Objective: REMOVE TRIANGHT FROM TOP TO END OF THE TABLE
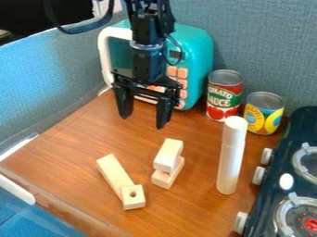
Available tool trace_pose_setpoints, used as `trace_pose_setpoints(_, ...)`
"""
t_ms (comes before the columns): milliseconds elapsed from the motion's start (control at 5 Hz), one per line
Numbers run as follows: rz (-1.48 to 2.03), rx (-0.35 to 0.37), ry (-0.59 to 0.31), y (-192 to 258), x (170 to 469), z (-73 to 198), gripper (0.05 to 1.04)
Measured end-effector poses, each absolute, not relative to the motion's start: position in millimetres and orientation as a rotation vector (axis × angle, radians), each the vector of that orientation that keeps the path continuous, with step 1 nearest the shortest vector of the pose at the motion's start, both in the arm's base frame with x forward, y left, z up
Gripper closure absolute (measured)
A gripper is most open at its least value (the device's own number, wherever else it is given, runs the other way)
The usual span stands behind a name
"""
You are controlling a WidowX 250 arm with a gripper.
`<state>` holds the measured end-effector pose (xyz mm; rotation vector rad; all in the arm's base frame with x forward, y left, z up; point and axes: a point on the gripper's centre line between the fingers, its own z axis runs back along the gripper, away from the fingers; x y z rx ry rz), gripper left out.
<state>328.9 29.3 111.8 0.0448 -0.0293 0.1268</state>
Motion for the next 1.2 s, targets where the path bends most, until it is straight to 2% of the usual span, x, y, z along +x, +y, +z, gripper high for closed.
trace_pose_setpoints(200,0.137,0.039,0.009,28,328,99,0.084)
trace_pose_setpoints(600,0.246,-0.004,-0.010,7,376,87,0.084)
trace_pose_setpoints(800,0.269,-0.078,-0.030,8,384,90,0.084)
trace_pose_setpoints(1000,0.261,-0.087,0.029,10,387,78,0.084)
trace_pose_setpoints(1200,0.271,-0.089,0.051,9,382,74,0.084)
